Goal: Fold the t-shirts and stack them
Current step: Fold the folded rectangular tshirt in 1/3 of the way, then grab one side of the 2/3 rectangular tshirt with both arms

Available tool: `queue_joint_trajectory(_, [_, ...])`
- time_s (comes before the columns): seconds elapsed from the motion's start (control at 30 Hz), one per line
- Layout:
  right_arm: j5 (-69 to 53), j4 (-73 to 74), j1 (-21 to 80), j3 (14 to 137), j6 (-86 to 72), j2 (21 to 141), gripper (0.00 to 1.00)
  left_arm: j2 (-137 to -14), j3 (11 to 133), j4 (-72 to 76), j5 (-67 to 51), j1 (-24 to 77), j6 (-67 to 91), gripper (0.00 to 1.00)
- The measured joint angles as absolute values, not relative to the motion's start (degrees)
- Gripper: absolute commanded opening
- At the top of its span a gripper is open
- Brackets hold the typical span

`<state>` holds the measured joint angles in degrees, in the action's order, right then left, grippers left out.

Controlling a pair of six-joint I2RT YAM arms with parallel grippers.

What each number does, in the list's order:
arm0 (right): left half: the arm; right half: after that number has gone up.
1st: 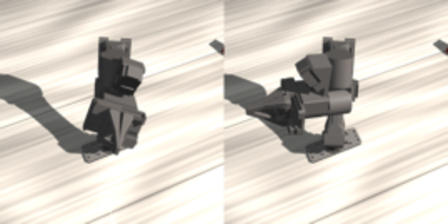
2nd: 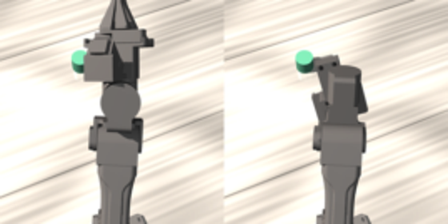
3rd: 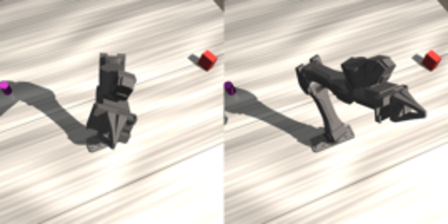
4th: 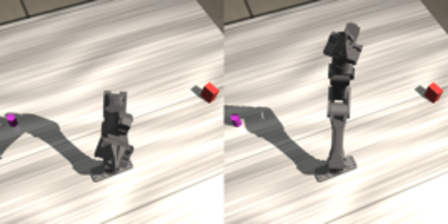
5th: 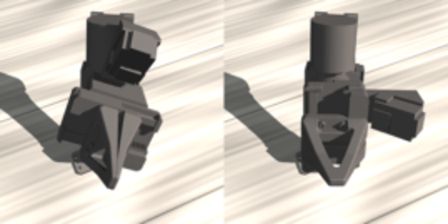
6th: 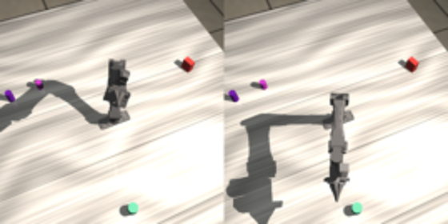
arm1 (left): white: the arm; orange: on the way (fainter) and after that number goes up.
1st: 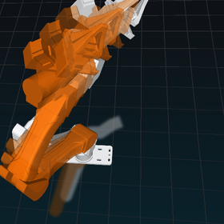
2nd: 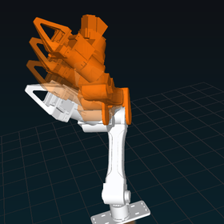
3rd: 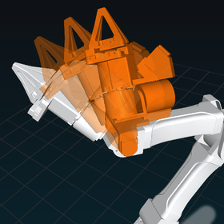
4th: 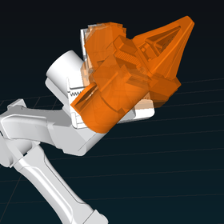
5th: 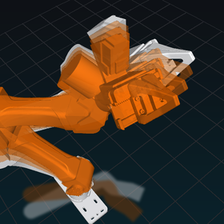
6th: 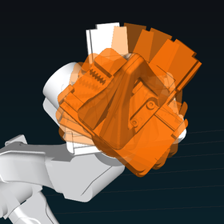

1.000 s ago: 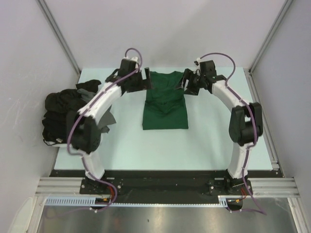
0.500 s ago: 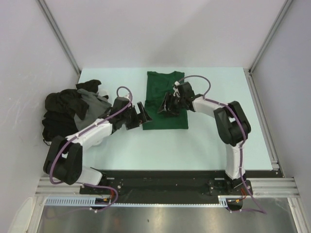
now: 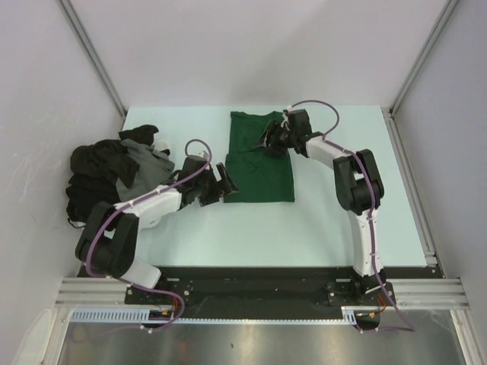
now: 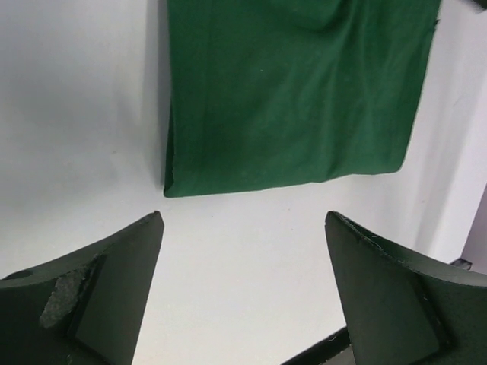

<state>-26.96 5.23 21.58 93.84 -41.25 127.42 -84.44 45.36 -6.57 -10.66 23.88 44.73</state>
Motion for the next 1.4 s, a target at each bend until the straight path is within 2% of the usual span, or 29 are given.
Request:
queue_joint_trajectory(0.2, [-26.4, 4.1, 18.9, 100.3, -41.4, 131.1, 0.64, -89.9, 45.6, -6.9, -10.4, 24.0, 44.5, 0.91])
queue_joint_trajectory(0.37, [-26.8, 7.8, 18.0, 100.7, -38.8, 131.2, 0.71, -90.6, 47.9, -10.3, -8.6, 24.2, 42.5, 0.91])
queue_joint_trajectory(0.57, [-26.2, 19.9, 16.5, 99.5, -32.1, 120.4, 0.79, -90.5, 52.0, -11.3, -7.7, 24.3, 40.2, 0.85])
queue_joint_trajectory(0.77, [-26.3, 21.5, 15.0, 81.6, -29.9, 92.9, 0.79, -91.3, 52.3, -11.4, -9.4, 24.3, 40.7, 0.80])
queue_joint_trajectory(0.83, [-25.9, 22.3, 15.0, 75.7, -30.0, 88.2, 0.78, -91.5, 52.2, -11.6, -9.7, 24.3, 41.3, 0.80])
queue_joint_trajectory(1.0, [-25.7, 23.0, 15.0, 59.7, -31.8, 87.4, 0.76, -91.5, 52.1, -12.5, -9.6, 24.3, 42.1, 0.78])
queue_joint_trajectory(1.1, [-25.6, 23.8, 15.6, 54.5, -33.2, 88.5, 0.75, -91.4, 51.7, -12.9, -9.4, 24.3, 42.1, 0.74])
queue_joint_trajectory(1.23, [-25.3, 22.0, 17.4, 52.8, -34.5, 88.6, 0.73, -91.5, 49.6, -12.3, -9.7, 24.0, 42.1, 0.65])
queue_joint_trajectory(1.4, [-23.6, 18.1, 18.3, 52.3, -34.9, 91.2, 0.70, -91.5, 47.7, -11.4, -10.8, 23.6, 42.1, 0.62])
